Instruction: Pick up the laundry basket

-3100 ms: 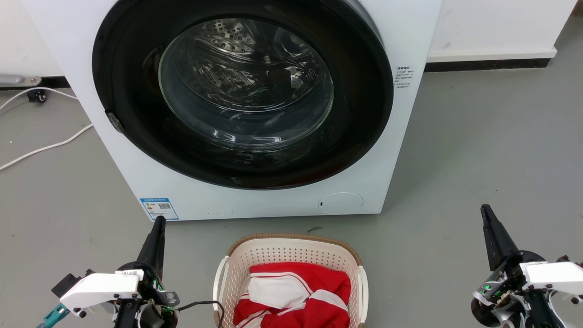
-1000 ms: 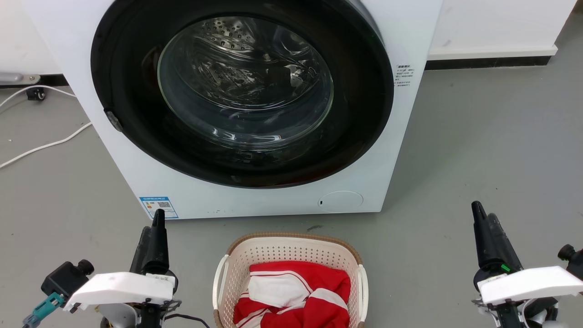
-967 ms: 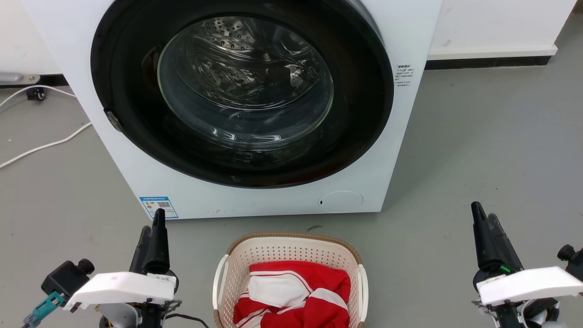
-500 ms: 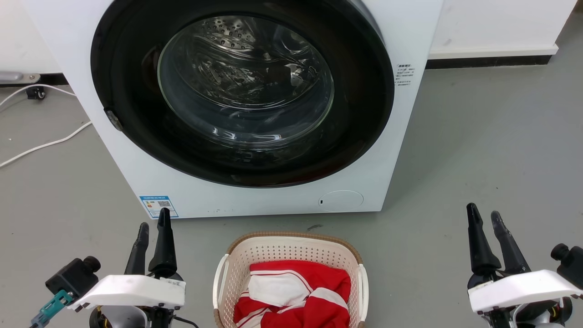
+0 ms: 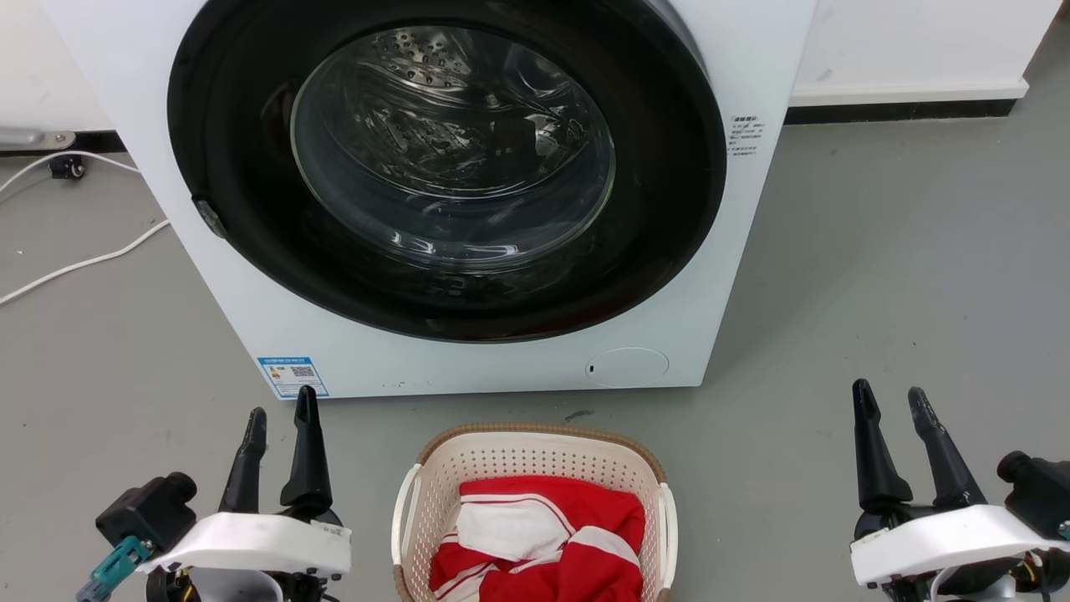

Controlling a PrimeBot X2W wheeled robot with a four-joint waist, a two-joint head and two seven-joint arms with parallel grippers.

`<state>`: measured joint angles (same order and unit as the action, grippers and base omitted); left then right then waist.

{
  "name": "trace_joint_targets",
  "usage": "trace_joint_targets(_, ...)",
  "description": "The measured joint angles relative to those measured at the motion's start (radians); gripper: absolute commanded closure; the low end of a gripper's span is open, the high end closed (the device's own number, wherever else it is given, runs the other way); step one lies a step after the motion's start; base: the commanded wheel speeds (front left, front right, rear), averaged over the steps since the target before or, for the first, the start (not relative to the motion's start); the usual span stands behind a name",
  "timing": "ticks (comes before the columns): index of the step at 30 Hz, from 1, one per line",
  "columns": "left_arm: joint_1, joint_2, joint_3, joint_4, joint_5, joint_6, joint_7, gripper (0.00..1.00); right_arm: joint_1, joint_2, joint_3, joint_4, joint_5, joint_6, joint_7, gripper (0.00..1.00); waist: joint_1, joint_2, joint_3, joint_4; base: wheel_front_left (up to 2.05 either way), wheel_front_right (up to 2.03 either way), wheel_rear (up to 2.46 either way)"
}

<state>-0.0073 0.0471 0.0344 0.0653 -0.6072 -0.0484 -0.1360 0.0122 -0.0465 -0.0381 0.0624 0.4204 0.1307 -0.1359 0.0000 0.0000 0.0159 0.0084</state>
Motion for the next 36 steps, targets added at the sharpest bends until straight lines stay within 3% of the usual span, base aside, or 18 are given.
trace_joint_targets(36,0.027,0.001,-0.021,-0.005,0.32,0.026,-0.082,0.0,0.029,-0.001,0.001,-0.028,-0.372,0.0,-0.084,0.0,0.0,0.0,0.004,0.003,0.0,0.0,0.0)
